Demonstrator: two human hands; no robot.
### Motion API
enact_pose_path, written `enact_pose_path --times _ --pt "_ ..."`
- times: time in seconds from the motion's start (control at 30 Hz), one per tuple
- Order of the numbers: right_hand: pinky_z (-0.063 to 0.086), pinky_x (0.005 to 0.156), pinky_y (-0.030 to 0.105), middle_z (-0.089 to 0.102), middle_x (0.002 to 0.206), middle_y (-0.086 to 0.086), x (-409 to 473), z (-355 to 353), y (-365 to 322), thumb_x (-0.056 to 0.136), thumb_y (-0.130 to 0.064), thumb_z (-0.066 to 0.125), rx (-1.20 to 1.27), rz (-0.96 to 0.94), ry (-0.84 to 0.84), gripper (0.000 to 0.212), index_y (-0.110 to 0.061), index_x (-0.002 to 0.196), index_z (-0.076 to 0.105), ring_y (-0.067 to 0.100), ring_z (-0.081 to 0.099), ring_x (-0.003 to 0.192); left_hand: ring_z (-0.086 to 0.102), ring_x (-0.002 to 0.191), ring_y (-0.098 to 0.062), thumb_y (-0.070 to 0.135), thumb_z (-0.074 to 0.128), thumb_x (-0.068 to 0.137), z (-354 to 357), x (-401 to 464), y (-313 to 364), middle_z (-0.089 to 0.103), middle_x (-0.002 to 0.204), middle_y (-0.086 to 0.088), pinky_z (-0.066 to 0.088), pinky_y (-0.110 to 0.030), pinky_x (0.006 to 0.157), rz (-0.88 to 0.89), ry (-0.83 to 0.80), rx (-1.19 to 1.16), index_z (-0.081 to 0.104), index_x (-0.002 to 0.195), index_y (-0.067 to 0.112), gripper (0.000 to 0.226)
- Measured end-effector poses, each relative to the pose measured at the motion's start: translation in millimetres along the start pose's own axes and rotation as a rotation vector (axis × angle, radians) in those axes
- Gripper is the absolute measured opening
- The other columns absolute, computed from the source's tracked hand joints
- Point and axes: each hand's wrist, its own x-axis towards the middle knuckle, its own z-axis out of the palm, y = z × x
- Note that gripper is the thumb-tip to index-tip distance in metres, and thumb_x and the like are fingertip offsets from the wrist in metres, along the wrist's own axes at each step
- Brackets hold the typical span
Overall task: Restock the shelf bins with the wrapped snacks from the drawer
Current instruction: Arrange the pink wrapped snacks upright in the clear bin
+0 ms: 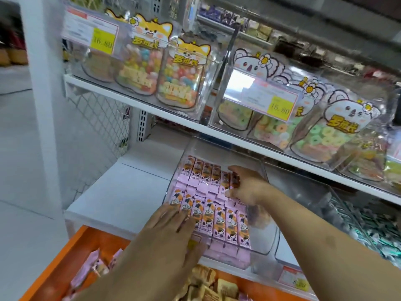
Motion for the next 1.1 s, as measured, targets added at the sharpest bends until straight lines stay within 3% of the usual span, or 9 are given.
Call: enact_pose_path --times 0.07,0.17,0.3,0.37,0.47,0.57,0.83,1.1 --pt "0.039 0.11 0.028 0.036 0.167 0.003 -1.2 1.1 -1.3 0.092 -0.038 0.078 0.02 0.007 0.018 0.092 -0.028 0.165 0.023 0.026 0.044 0.146 -0.006 0.159 -0.01 0.075 -0.012 0.088 -1.0 -2.0 -0.2 0.007 0.174 0.012 -0.026 -0.034 0.121 0.001 0.004 0.001 0.011 0.165 0.032 0.091" --pt "0.041 0.109 0.029 0.038 0.165 0.003 -8.7 2.8 -3.0 0.09 -0.038 0.081 0.04 -0.017 0.071 0.094 -0.025 0.165 0.025 0.025 0.047 0.143 -0.008 0.159 -0.01 0.071 0.002 0.101 -1.5 -4.0 -1.2 0.005 0.174 0.011 -0.028 -0.032 0.119 0.003 0.005 0.001 0.008 0.166 0.031 0.076" --pt "0.038 0.108 0.025 0.043 0.162 0.003 -28.0 6.9 -3.8 0.097 -0.043 0.071 0.035 -0.072 0.072 0.079 -0.022 0.162 0.034 0.023 0.048 0.141 -0.015 0.158 -0.011 0.068 0.002 0.103 -2.0 -6.2 -1.4 -0.004 0.174 0.008 -0.023 -0.036 0.123 0.011 -0.042 -0.004 -0.001 0.166 0.028 0.075" --pt "0.03 0.117 0.026 0.035 0.168 0.003 -34.0 11.2 -4.2 0.102 -0.048 0.061 0.009 -0.066 -0.021 0.072 -0.024 0.164 0.032 0.023 0.038 0.15 -0.016 0.158 -0.012 0.069 0.001 0.102 -2.1 -7.4 -1.5 -0.005 0.174 0.008 -0.02 -0.039 0.126 0.011 -0.052 -0.011 -0.001 0.166 0.027 0.076" --pt "0.016 0.127 0.035 0.014 0.175 0.005 -27.9 18.1 -3.5 0.104 -0.06 0.048 -0.05 -0.04 -0.182 0.08 -0.028 0.168 0.014 0.025 0.014 0.161 -0.015 0.159 -0.012 0.069 0.002 0.102 -1.2 -7.7 -1.6 -0.004 0.174 0.007 -0.015 -0.042 0.128 0.015 -0.055 -0.017 -0.001 0.166 0.027 0.076" --pt "0.009 0.13 0.042 -0.002 0.176 0.003 -13.8 20.4 -3.3 0.102 -0.063 0.045 -0.074 -0.017 -0.204 0.084 -0.031 0.168 0.004 0.024 0.0 0.162 -0.012 0.159 -0.012 0.069 0.004 0.103 1.0 -7.7 -3.9 0.001 0.175 0.007 -0.014 -0.042 0.128 0.026 -0.034 -0.027 0.002 0.166 0.029 0.075" --pt "0.011 0.13 0.041 0.002 0.176 0.002 -11.6 22.3 -1.1 0.101 -0.062 0.049 -0.034 -0.004 -0.168 0.084 -0.031 0.168 0.008 0.024 0.003 0.162 -0.009 0.16 -0.013 0.068 0.007 0.104 4.8 -7.0 -8.0 0.004 0.175 0.006 -0.014 -0.041 0.128 0.05 0.001 -0.021 0.003 0.166 0.028 0.074" --pt "0.011 0.128 0.035 0.01 0.175 0.0 -93.9 0.0 -17.2 0.106 -0.053 0.05 0.08 -0.067 -0.058 0.075 -0.028 0.168 0.015 0.02 0.011 0.161 -0.022 0.157 -0.012 0.068 0.008 0.104 -0.3 -15.2 -1.0 -0.012 0.173 0.006 -0.016 -0.04 0.127 0.032 -0.037 -0.06 -0.008 0.165 0.03 0.074"
